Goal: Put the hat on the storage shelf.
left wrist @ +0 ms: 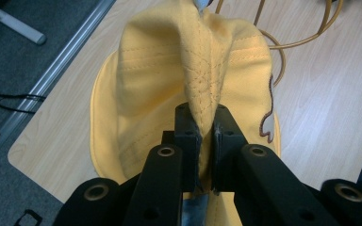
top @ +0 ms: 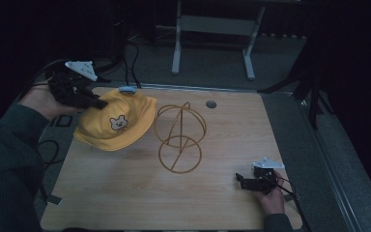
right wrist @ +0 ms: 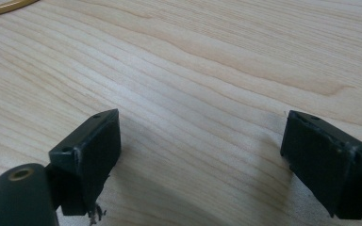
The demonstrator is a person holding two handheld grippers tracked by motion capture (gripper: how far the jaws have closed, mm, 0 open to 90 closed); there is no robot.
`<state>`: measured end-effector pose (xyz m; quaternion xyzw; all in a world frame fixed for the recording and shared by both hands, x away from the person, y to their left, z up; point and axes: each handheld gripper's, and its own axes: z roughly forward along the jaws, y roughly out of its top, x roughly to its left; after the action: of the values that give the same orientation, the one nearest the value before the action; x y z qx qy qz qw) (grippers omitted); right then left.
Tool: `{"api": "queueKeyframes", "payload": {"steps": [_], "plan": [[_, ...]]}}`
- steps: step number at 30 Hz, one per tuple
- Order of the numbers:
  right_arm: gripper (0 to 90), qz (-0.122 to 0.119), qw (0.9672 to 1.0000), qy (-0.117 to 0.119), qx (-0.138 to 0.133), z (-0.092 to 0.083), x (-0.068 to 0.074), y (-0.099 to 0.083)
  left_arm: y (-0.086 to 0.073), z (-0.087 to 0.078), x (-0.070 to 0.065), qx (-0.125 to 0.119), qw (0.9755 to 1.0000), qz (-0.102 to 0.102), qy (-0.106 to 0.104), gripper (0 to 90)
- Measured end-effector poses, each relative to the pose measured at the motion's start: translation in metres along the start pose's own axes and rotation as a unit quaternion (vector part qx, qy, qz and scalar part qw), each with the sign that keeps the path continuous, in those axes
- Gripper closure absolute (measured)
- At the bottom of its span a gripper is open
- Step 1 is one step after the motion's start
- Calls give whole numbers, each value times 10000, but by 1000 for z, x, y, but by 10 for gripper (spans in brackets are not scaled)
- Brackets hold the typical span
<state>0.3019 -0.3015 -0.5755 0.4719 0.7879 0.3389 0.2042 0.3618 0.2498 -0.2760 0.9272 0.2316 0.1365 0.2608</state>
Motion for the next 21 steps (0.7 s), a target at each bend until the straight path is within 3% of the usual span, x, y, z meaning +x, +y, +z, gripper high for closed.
{"api": "queueKeyframes", "payload": {"steps": [6,21], "plan": [[127,-2,10000,1,1,0,0,0,6,-3,-2,-105,9999,123,-30,836],[127,3,10000,0,10,0,0,0,21,-8,-7,-109,9994,318,-17,836]]}}
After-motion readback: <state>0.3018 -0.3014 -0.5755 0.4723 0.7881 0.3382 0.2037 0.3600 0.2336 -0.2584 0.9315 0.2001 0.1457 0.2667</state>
